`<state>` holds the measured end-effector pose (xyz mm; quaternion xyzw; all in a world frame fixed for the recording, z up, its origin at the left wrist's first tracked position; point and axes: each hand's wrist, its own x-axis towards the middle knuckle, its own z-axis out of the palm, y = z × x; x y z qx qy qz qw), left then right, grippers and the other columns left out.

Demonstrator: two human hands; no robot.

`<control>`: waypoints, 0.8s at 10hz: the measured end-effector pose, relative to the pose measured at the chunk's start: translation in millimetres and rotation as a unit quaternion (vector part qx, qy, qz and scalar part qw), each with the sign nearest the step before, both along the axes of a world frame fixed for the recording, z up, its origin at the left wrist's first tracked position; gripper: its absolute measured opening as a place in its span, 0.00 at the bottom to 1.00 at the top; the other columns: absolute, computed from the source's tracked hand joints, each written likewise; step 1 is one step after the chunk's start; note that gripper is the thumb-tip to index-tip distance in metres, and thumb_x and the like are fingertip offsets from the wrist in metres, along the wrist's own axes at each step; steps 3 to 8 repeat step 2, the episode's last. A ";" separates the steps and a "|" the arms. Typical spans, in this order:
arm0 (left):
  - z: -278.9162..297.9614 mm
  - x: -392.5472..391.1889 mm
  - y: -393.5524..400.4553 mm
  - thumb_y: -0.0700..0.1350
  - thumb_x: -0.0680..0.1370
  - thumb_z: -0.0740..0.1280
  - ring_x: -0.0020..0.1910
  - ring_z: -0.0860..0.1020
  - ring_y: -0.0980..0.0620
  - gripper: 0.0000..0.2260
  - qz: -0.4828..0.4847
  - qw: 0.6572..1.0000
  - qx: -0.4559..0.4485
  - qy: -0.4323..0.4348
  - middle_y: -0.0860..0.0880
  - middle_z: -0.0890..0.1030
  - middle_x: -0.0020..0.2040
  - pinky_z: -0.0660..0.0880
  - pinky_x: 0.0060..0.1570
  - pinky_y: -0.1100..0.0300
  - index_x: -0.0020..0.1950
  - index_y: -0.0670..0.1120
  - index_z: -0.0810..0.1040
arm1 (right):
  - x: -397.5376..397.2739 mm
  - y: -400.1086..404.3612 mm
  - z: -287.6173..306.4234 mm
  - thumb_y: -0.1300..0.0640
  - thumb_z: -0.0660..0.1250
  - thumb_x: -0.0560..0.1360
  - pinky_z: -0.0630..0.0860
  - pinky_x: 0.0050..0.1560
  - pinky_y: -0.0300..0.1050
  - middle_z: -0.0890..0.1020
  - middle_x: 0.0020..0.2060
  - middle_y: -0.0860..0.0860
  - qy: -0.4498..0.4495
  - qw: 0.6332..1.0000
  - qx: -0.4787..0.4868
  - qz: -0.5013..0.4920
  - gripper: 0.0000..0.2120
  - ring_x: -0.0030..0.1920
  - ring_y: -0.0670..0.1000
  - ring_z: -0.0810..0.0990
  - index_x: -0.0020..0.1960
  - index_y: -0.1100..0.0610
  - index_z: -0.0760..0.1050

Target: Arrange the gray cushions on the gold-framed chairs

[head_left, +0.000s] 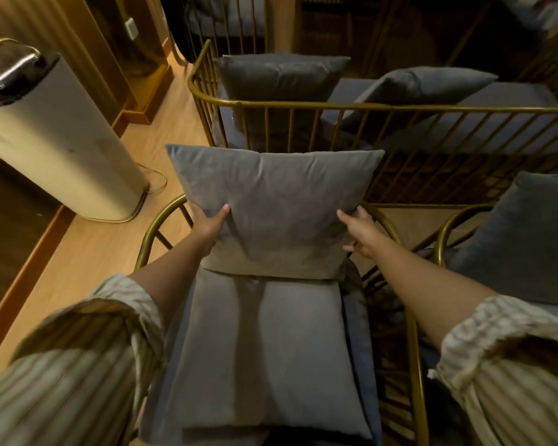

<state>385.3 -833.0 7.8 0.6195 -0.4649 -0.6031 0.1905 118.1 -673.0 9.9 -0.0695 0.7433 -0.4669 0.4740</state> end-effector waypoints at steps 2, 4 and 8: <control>17.7 12.5 60.5 0.49 0.77 0.69 0.75 0.64 0.39 0.36 -0.059 0.997 -0.040 -0.026 0.42 0.62 0.77 0.66 0.68 0.42 0.80 0.50 0.52 | 15.6 33.3 21.1 0.53 0.65 0.80 0.70 0.55 0.50 0.66 0.76 0.56 0.079 0.993 0.028 0.081 0.32 0.72 0.60 0.69 0.79 0.53 0.56; 17.7 12.5 60.5 0.49 0.77 0.69 0.75 0.64 0.39 0.36 -0.059 0.997 -0.040 -0.026 0.42 0.62 0.77 0.66 0.68 0.42 0.80 0.50 0.52 | 15.6 33.3 21.1 0.53 0.65 0.80 0.70 0.55 0.50 0.66 0.76 0.56 0.079 0.993 0.028 0.081 0.32 0.72 0.60 0.69 0.79 0.53 0.56; 17.7 12.5 60.5 0.49 0.77 0.69 0.75 0.64 0.39 0.36 -0.059 0.997 -0.040 -0.026 0.42 0.62 0.77 0.66 0.68 0.42 0.80 0.50 0.52 | 15.6 33.3 21.1 0.53 0.65 0.80 0.70 0.55 0.50 0.66 0.76 0.56 0.079 0.993 0.028 0.081 0.32 0.72 0.60 0.69 0.79 0.53 0.56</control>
